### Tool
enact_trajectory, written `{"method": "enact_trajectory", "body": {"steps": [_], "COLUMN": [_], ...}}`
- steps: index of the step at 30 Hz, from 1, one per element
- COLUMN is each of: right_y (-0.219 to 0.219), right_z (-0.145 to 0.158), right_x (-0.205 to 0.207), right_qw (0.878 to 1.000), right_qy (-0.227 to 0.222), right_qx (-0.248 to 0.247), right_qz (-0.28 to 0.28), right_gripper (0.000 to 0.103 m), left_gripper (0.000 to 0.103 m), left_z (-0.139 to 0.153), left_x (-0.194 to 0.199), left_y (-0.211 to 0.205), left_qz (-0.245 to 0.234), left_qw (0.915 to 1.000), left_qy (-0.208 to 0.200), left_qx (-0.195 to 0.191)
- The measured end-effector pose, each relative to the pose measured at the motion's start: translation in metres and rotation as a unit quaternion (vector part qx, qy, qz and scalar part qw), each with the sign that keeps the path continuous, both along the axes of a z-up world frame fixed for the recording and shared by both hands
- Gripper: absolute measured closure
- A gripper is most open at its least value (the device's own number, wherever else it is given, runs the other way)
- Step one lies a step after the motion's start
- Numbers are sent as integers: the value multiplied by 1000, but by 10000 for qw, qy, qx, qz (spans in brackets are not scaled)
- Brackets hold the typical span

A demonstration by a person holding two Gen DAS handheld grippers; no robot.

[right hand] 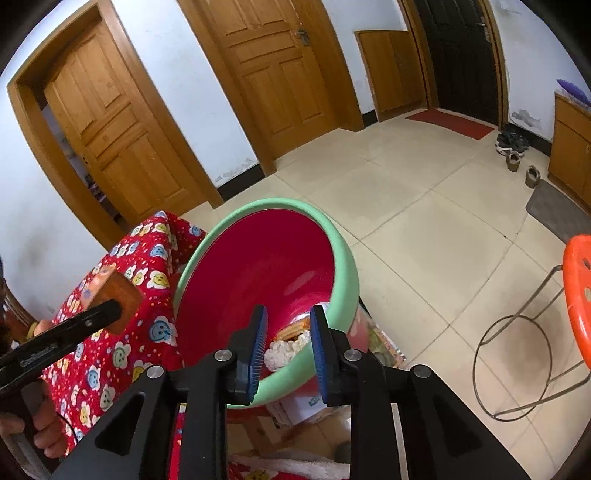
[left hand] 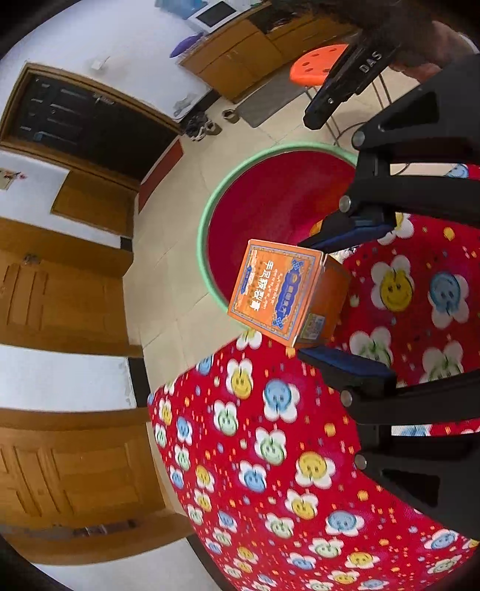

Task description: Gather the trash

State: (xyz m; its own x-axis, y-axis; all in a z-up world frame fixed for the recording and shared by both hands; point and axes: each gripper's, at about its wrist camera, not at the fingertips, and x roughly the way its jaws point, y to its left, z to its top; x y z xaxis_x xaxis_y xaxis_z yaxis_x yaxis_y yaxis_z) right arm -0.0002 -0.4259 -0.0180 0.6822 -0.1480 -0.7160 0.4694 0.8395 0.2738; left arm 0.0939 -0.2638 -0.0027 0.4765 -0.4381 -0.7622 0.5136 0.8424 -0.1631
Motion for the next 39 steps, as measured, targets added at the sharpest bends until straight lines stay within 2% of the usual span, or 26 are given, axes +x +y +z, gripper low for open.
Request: {"method": "enact_trajectory", "body": {"steps": [5,7,9,11,14,18,25,28,39], "right_y": [-5,-6,-7,-7,-7,-1,19,31,93], "right_z": [-1,-1,-1,-1,0,4,14,21,49], "right_x": [-7,-8,-9,-10,-11,-11,-12,-14,-18], "right_qw": [10000,10000,9999,9999,10000,9999,9996,9991,9942], "right_qy": [20,-1,-30,-31,-42,-99,-169,-249,-537], "right_qx": [19,44,74,68,69,58,34,2,-131], "right_qz": [-53,-59,-72,-78,-43,47,217,337,919], "right_gripper": [75,63,61,60,56,49,35,30,25], "left_gripper": [53,53,52,46,44,35,24,23,21], "left_z": [-7,-9,-10,-10,-9,-7,5,11,39], "left_x": [3,3,3,3,3,3,-11,-17,-48], "left_y": [-20,-26,-30,-31,-31,-23,6,22,99], "left_qz": [-145,-185,-209,-208,-162,-39,252,414,1296], "left_qw": [9999,9998,9997,9998,9998,10000,9996,9990,9904], "left_qy": [38,29,12,24,27,28,-85,-141,-425], "left_qx": [60,71,78,70,58,59,74,74,209]}}
